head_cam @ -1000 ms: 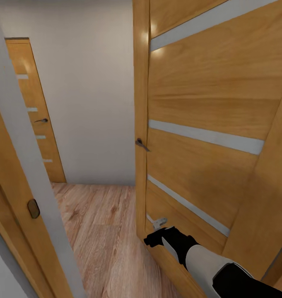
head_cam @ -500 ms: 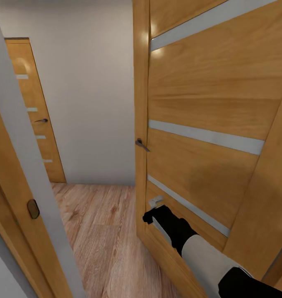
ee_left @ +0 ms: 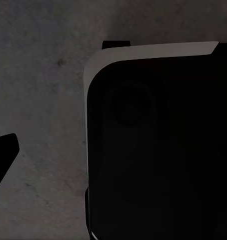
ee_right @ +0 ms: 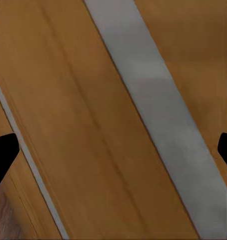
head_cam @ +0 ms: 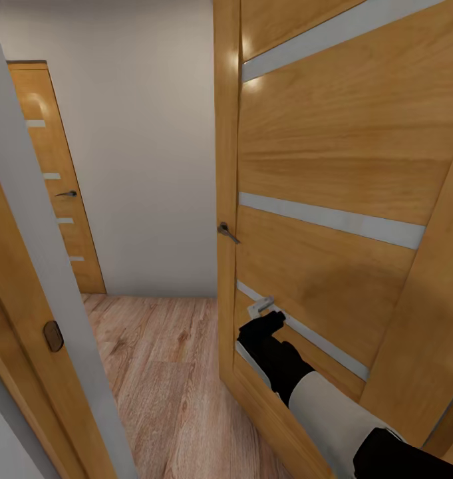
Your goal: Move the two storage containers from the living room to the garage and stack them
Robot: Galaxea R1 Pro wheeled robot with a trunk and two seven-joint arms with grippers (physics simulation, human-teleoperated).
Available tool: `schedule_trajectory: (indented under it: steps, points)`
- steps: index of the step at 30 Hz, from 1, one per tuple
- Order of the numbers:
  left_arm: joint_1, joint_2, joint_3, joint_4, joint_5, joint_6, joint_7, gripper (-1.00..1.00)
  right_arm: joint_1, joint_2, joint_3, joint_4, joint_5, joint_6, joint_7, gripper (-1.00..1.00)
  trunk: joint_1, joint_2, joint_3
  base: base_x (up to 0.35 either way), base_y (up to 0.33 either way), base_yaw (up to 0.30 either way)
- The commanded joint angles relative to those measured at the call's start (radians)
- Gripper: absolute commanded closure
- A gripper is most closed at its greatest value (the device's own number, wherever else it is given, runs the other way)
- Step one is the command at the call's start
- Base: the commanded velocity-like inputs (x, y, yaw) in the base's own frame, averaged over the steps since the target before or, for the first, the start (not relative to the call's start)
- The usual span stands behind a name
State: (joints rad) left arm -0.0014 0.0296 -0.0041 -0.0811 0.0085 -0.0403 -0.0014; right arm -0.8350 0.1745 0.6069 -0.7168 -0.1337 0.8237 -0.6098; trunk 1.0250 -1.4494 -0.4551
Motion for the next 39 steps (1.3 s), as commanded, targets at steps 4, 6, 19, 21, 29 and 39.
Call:
schedule_trajectory:
  steps: [4,6,19,21,29,39]
  points:
    - [0.000,0.000,-0.001,0.000,0.000,-0.003,0.000,-1.00,-0.021,0.000,0.006,0.009,0.014,0.007,-0.021,-1.00,0.000,-0.001,-0.001,0.000,0.000,0.000]
    - [0.000,0.000,-0.001,0.000,0.000,-0.003,0.000,-1.00,-0.025,0.000,0.006,0.011,0.027,0.007,-0.022,-1.00,0.000,-0.001,-0.001,0.000,0.000,0.000]
    - [0.000,0.000,0.000,0.000,0.001,-0.003,0.000,-1.00,-0.097,0.000,-0.001,0.070,0.026,-0.026,-0.006,-1.00,0.000,-0.001,-0.001,0.000,0.000,0.000]
    - [0.000,0.000,-0.001,0.000,0.001,-0.003,0.000,-1.00,-0.128,0.000,-0.004,0.129,0.025,-0.060,0.017,-1.00,0.000,-0.001,-0.001,0.000,0.000,0.000]
    - [0.000,0.000,-0.001,0.000,0.001,-0.003,0.000,-1.00,-0.184,0.000,-0.014,0.224,0.024,-0.118,0.100,-1.00,0.000,-0.001,-0.001,0.000,0.000,0.000]
    - [0.000,0.000,-0.001,0.000,0.001,-0.003,0.000,-1.00,-0.248,0.000,-0.031,0.290,0.023,-0.143,0.106,-1.00,0.000,-0.001,-0.001,0.000,0.000,0.000]
